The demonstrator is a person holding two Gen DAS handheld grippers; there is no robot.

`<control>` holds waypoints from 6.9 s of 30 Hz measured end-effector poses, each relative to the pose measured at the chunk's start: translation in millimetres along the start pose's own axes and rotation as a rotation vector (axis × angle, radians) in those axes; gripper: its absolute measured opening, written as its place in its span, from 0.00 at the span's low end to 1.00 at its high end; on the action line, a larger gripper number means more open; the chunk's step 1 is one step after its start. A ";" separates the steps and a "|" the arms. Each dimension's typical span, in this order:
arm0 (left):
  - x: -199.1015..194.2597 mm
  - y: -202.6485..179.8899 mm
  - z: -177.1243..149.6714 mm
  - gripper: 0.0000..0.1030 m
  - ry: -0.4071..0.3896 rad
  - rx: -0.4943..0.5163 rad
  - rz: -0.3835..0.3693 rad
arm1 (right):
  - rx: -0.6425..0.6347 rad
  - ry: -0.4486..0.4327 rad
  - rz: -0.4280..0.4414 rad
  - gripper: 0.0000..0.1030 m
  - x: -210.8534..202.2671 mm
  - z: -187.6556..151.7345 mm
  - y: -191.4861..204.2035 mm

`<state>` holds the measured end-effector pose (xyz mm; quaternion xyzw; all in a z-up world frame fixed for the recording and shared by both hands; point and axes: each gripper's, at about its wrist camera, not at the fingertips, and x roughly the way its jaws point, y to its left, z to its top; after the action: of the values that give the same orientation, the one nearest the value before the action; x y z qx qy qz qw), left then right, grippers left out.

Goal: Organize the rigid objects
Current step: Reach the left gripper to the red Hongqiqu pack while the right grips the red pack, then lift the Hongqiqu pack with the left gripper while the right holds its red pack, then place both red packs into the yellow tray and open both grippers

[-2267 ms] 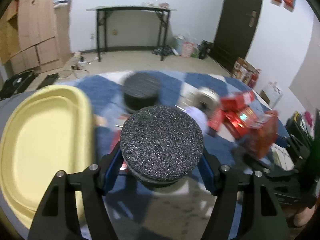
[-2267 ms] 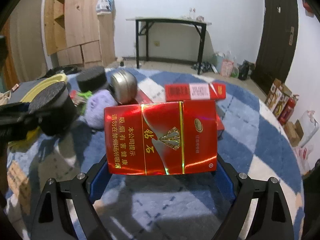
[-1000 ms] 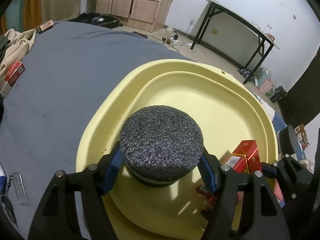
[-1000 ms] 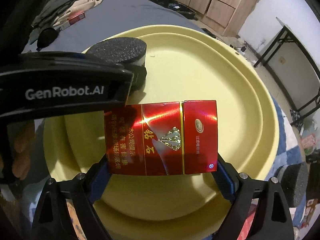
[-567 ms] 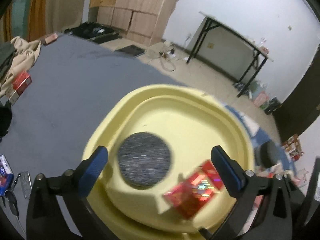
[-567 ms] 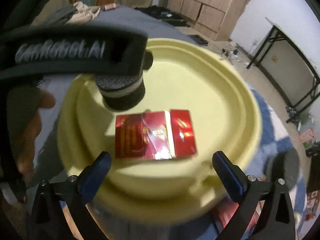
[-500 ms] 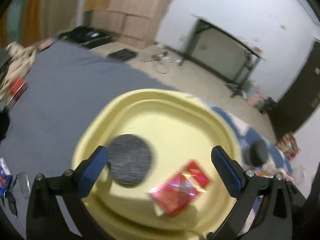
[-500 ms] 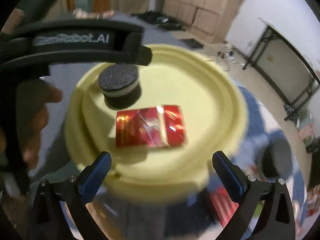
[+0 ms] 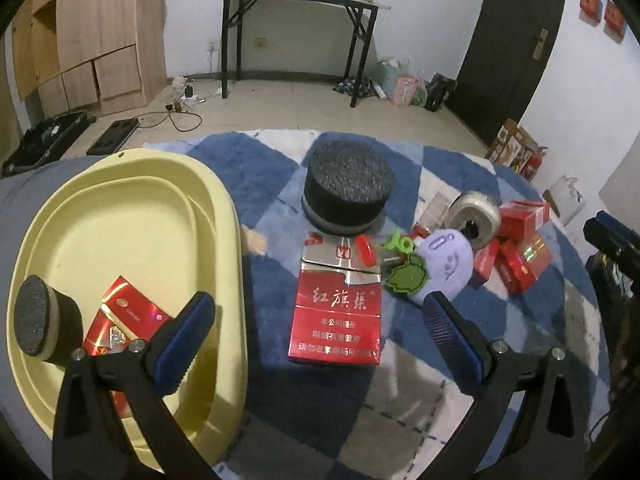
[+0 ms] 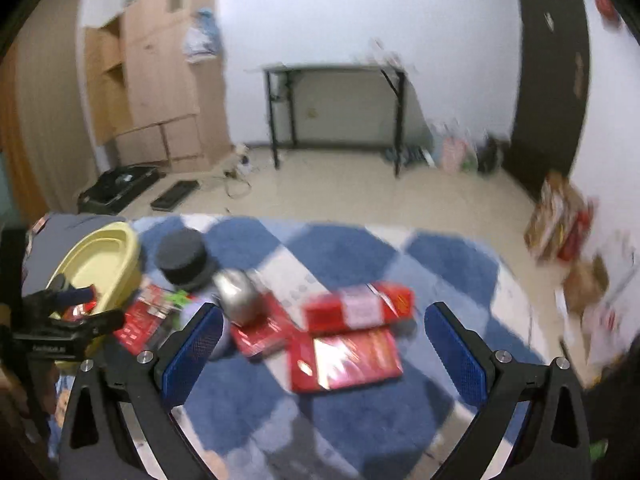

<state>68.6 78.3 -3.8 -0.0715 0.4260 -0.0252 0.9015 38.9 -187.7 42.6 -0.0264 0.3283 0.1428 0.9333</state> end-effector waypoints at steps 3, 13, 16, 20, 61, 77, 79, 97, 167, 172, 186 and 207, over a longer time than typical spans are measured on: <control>5.8 5.0 -3.9 1.00 0.014 -0.017 0.014 | -0.020 -0.002 -0.007 1.00 -2.1 0.2 -7.5; 17.5 -2.6 -12.7 1.00 0.049 0.009 0.051 | -0.142 0.174 -0.009 1.00 26.7 -25.8 -12.4; 14.4 -0.2 -10.7 1.00 0.041 -0.011 0.040 | -0.159 0.203 -0.032 1.00 40.5 -28.4 -14.7; 10.8 -2.6 -10.1 1.00 0.026 -0.002 0.052 | -0.147 0.219 -0.052 1.00 55.2 -28.9 -22.0; 42.3 -37.1 -28.6 1.00 0.067 0.110 0.016 | -0.113 0.251 -0.095 1.00 93.4 -44.2 -29.5; 39.4 -34.3 -31.4 1.00 0.003 0.211 -0.047 | -0.124 0.246 -0.118 1.00 95.9 -45.7 -25.9; 42.1 -36.8 -33.8 1.00 -0.005 0.228 -0.026 | -0.127 0.242 -0.118 1.00 96.5 -47.0 -25.1; 47.7 -44.1 -35.2 1.00 0.039 0.215 -0.007 | -0.133 0.227 -0.114 1.00 95.4 -48.9 -27.8; -26.3 18.6 -5.2 0.69 -0.003 0.035 -0.102 | -0.342 0.053 0.147 0.88 -7.4 -27.6 69.8; 0.2 -5.1 -10.6 0.73 0.091 0.041 -0.137 | -0.297 0.047 0.115 0.88 -11.6 -24.0 49.4; 37.9 -46.1 -28.5 0.90 0.168 0.092 -0.030 | -0.251 0.050 0.100 0.88 -12.7 -21.6 30.0; -91.7 126.5 -3.3 0.86 -0.193 -0.200 0.272 | -0.353 0.010 0.196 0.88 -22.6 -24.3 86.2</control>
<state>5.8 212.7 45.2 -0.1045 0.3439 0.1465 0.9216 -17.2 -114.2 41.4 -0.1584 0.3040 0.2883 0.8941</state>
